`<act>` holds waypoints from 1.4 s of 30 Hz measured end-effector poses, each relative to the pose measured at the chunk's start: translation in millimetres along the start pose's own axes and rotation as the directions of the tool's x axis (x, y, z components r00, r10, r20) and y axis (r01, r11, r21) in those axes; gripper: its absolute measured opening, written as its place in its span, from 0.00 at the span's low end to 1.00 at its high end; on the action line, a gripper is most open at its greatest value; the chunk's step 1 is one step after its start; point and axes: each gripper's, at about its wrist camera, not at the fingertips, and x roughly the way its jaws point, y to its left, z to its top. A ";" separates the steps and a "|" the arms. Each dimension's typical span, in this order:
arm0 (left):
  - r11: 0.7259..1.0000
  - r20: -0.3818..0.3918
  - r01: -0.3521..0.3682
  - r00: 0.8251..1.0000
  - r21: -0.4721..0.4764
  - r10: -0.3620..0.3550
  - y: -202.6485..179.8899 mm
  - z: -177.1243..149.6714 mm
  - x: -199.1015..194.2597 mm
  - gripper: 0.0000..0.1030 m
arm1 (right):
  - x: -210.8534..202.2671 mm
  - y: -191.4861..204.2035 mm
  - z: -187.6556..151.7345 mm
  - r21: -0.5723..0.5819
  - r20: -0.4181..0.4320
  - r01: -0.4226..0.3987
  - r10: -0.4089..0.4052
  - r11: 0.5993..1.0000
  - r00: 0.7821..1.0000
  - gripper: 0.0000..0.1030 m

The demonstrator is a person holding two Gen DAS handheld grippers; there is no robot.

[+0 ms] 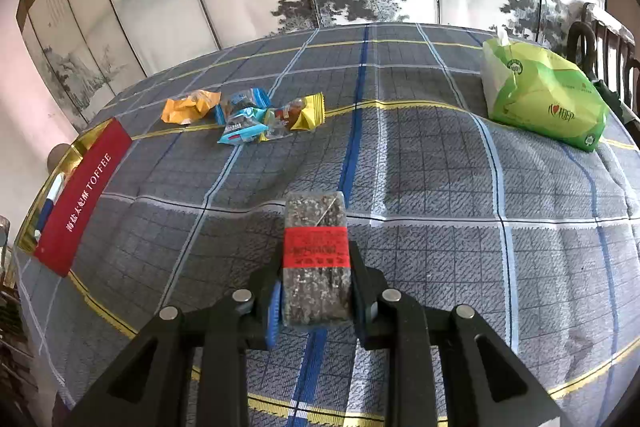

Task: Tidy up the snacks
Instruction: 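Carry the pink packet into the gold tin and open the left gripper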

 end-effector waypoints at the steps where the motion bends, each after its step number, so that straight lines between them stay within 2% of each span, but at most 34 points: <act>1: 1.000 0.000 -0.004 1.000 -0.001 0.004 2.2 0.7 1.0 0.18 | 0.0 0.5 -0.1 -0.002 0.000 0.003 -0.003 1.000 1.000 0.26; 19: 0.998 -0.032 -0.034 0.999 -0.051 0.033 42.0 13.2 20.7 0.19 | 2.9 6.5 0.1 -0.016 0.000 0.027 -0.027 0.999 1.000 0.26; 29: 0.994 -0.056 -0.068 0.996 -0.083 0.063 85.8 64.4 27.8 0.19 | 2.7 5.5 0.1 -0.009 0.001 0.020 -0.020 1.000 1.000 0.26; 35: 0.997 -0.083 -0.075 0.994 -0.034 0.072 72.2 81.1 49.0 0.19 | 1.5 1.7 0.0 0.002 0.003 0.006 -0.006 1.000 1.000 0.26; 42: 0.998 -0.162 -0.067 0.985 -0.018 0.064 56.6 76.6 90.1 0.19 | 0.3 -1.7 -0.2 0.008 0.003 -0.004 0.004 1.000 1.000 0.26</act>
